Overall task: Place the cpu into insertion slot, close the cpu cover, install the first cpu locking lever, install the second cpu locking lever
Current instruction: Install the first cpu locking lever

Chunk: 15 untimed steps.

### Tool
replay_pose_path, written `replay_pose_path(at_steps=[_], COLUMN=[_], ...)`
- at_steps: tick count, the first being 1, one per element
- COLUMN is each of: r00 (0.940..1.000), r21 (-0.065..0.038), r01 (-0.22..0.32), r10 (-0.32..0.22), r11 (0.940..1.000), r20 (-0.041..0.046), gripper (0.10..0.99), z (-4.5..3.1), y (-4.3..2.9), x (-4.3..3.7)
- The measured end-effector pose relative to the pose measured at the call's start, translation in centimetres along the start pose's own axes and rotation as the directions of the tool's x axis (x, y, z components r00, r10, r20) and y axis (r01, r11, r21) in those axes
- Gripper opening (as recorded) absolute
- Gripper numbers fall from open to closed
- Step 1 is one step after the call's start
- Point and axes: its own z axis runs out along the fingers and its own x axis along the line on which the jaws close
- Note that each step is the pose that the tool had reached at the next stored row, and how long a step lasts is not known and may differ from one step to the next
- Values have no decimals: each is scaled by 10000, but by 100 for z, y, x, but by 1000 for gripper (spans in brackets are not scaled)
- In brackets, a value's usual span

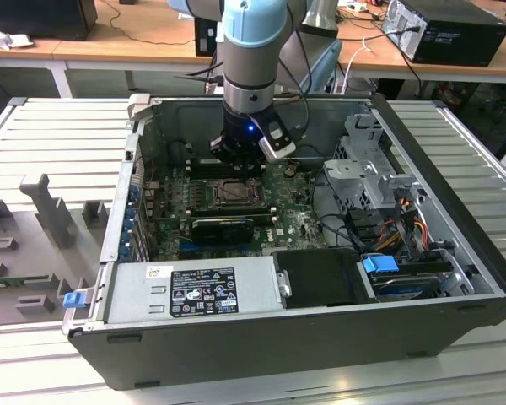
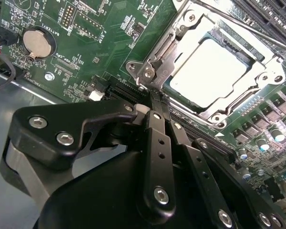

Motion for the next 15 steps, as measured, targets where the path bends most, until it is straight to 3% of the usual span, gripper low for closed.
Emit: replay_pose_path(at_steps=[5,11,15], r00=[10000,10000,10000], r21=[-44,-39,-40], r01=[5,7,7], r10=[-5,-7,-7], r11=[10000,10000,10000], r20=[3,1,2], gripper=[106,106,106], z=[-1,-151,-157], y=[1,21,3], x=[-3,-7,-6])
